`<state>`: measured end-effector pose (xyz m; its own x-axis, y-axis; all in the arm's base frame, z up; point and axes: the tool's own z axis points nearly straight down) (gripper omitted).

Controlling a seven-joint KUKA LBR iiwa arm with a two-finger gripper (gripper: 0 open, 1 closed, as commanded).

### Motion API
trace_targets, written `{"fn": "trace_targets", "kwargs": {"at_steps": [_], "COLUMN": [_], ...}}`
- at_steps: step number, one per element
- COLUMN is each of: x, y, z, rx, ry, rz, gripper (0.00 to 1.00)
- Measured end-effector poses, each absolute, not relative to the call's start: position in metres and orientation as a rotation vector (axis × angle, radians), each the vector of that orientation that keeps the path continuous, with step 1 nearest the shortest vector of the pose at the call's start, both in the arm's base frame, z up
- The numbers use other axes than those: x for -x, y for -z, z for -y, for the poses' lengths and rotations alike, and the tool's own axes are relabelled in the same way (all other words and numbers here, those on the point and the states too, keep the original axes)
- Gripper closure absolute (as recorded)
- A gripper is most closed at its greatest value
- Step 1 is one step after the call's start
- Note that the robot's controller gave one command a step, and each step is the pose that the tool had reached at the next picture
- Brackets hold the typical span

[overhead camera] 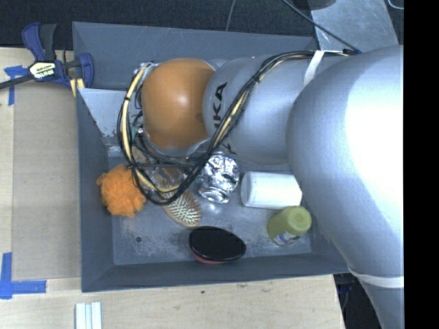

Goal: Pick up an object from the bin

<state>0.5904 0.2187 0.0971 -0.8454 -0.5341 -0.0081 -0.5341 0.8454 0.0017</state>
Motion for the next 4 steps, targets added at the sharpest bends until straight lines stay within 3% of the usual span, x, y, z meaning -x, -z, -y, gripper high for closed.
{"fn": "trace_targets", "kwargs": {"at_steps": [1,2,3,4], "x": [-0.59,-0.545,-0.525,-0.526], "y": [-0.097,-0.07,-0.071,-0.071], "z": [-0.219,-0.216,-0.219,-0.219], "rx": [0.871,1.596,1.473,1.471], "ry": [-0.006,-0.005,-0.007,-0.007], "rz": [-3.011,-2.695,-2.762,-2.762], "gripper": [0.0,0.0,0.0,1.0]}}
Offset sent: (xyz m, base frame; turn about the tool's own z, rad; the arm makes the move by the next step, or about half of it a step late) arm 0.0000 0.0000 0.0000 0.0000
